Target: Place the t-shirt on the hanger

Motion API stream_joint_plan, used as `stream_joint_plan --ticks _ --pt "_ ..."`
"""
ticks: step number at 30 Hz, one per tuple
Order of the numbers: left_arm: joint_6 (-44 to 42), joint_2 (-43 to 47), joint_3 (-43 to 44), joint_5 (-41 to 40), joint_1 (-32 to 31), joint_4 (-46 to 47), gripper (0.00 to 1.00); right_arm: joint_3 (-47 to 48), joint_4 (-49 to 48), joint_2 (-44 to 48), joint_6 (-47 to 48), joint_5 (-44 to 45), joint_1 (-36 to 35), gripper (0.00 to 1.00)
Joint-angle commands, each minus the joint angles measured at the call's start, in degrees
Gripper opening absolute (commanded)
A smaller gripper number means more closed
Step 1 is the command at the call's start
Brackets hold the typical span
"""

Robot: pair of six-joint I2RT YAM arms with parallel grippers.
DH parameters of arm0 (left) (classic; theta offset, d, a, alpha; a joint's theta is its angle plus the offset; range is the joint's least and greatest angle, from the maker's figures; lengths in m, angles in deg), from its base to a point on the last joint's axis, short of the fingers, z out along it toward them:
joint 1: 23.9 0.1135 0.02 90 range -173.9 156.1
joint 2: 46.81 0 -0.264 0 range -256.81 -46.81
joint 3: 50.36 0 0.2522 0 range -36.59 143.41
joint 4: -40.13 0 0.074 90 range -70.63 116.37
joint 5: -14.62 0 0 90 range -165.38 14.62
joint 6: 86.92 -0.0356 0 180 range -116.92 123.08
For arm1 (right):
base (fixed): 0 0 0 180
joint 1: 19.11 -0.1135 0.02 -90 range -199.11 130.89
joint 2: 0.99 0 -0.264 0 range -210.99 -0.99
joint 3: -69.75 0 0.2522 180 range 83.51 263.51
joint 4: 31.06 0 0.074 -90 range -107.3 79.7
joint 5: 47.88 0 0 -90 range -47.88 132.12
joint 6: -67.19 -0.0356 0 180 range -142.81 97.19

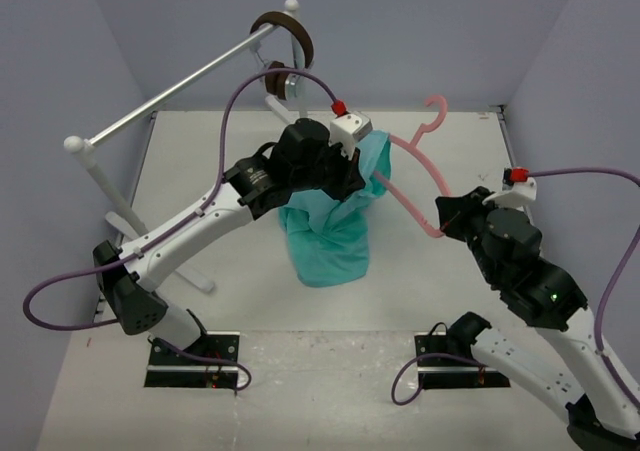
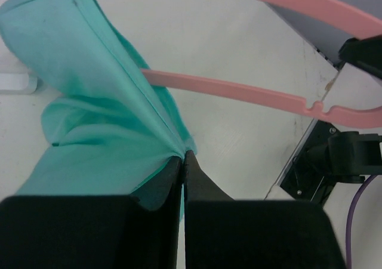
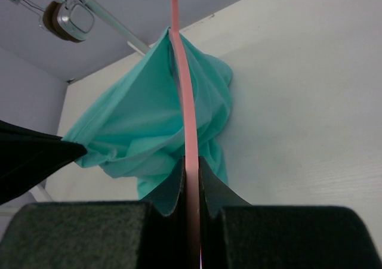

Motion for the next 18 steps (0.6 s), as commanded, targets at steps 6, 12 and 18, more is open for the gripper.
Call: stream_joint_plan --ticks 6,12,18 --pt "7.54 3.14 -6.23 -4.83 -0.14 9.88 0.00 -11.38 -22.87 -4.04 -11.62 -0.92 -3.69 0.00" --pt "10.84 3.07 -8.67 -5.39 -0.06 13.43 0.00 -14.22 -29.27 -12.80 -13.32 12.41 -14.56 0.00" --pt "14.34 3.03 -10.67 -0.14 -0.15 14.67 0.00 -12.04 -28.46 -20.03 -18.98 22.29 -16.62 0.00"
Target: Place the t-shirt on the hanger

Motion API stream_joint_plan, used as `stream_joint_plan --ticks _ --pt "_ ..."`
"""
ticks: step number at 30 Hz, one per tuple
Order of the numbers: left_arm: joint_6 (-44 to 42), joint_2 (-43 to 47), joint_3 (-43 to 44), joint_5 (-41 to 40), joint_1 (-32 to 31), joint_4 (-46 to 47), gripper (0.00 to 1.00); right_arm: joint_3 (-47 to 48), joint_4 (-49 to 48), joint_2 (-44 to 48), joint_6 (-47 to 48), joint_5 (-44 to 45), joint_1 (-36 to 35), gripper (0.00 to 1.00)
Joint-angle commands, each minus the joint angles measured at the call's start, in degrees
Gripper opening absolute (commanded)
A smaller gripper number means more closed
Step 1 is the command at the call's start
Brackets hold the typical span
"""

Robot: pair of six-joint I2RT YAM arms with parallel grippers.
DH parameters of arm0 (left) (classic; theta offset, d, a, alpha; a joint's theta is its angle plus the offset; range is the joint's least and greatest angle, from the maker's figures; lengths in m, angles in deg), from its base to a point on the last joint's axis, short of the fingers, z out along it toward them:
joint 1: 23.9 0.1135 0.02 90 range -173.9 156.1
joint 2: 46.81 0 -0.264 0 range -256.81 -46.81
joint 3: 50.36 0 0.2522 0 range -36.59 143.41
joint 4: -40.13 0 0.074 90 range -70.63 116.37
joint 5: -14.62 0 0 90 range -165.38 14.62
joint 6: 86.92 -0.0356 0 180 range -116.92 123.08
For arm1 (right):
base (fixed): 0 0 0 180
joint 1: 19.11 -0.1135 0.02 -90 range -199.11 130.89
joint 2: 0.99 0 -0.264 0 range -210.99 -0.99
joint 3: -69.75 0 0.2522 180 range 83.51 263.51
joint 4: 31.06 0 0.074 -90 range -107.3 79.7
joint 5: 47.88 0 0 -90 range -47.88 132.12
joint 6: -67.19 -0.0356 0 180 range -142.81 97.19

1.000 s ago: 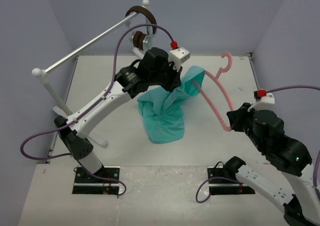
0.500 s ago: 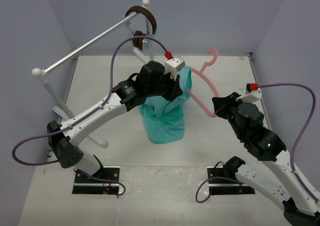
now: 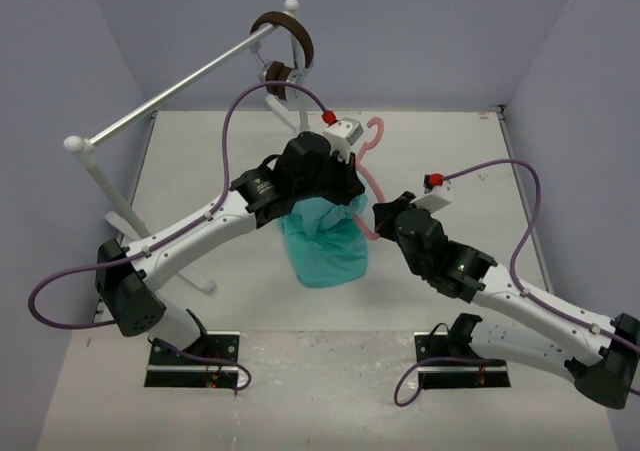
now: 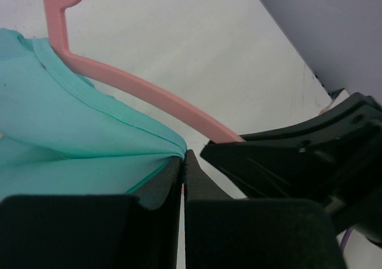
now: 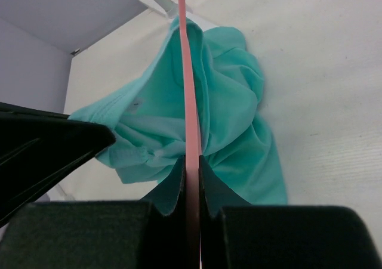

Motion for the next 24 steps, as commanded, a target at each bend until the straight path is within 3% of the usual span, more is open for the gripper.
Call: stream_joint_plan --ticks 1,8,14,19,22,24 --pt "5.14 3.14 -3.79 4.13 -0.22 7.14 0.00 3.07 -3.20 -4.64 -7.45 13.89 -1.13 0.00" --pt "10.38 10.85 -13.70 4.95 -0.32 11.82 0.00 8.71 3.46 -10.35 -12.07 25.90 -1.15 0.00" --pt "8.48 12.24 -12.34 2.71 -0.32 8.52 0.00 15.47 8.74 -10.68 -12.75 32.85 -1.19 0.00" --pt "6.62 9.97 -10.22 15.11 -0.41 13.28 0.00 18.68 12.88 -15.00 -15.36 33.49 -2.01 0.00" --pt "6.68 7.57 -10.35 28.90 -0.66 18.31 0.00 17.82 14.30 -17.64 -17.77 32.54 -2.36 0.00" --pt "6.99 6.94 -10.46 34.03 -0.86 20.71 0.01 17.43 14.51 -18.39 -18.77 32.42 -2.49 0.00"
